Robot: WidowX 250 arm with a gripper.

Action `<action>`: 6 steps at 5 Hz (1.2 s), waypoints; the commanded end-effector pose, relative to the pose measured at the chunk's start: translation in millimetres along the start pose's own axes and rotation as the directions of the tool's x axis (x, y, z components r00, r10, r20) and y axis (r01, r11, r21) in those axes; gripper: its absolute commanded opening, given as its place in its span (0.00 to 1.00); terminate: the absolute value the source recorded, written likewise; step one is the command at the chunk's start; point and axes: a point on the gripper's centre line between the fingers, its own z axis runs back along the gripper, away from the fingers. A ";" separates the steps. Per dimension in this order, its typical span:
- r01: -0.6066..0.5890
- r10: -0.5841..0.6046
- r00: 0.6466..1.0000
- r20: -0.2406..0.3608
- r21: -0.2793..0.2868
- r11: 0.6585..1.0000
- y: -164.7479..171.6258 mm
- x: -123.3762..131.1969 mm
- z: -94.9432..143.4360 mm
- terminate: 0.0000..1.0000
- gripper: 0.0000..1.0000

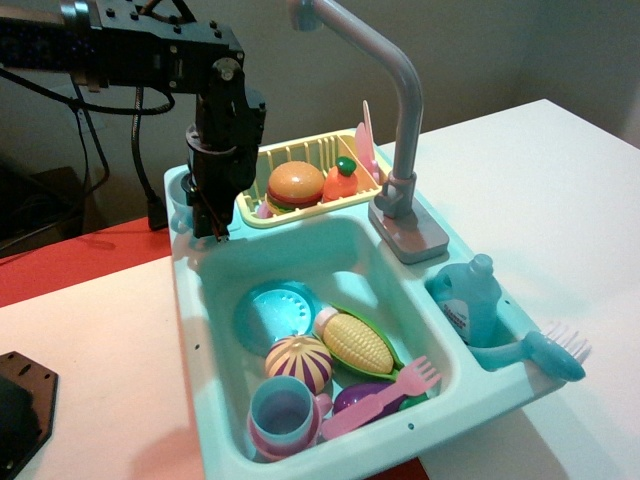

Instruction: Put cup from counter to sink

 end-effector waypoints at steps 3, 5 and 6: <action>0.045 -0.039 0.977 0.208 -0.026 0.999 -17.1 12.8 77.8 0.00 0.00; 0.126 -0.106 0.971 0.216 -0.083 0.988 -74.3 34.3 84.2 0.00 0.00; 0.132 -0.114 0.976 0.184 -0.091 0.987 -90.6 45.4 70.0 0.00 0.00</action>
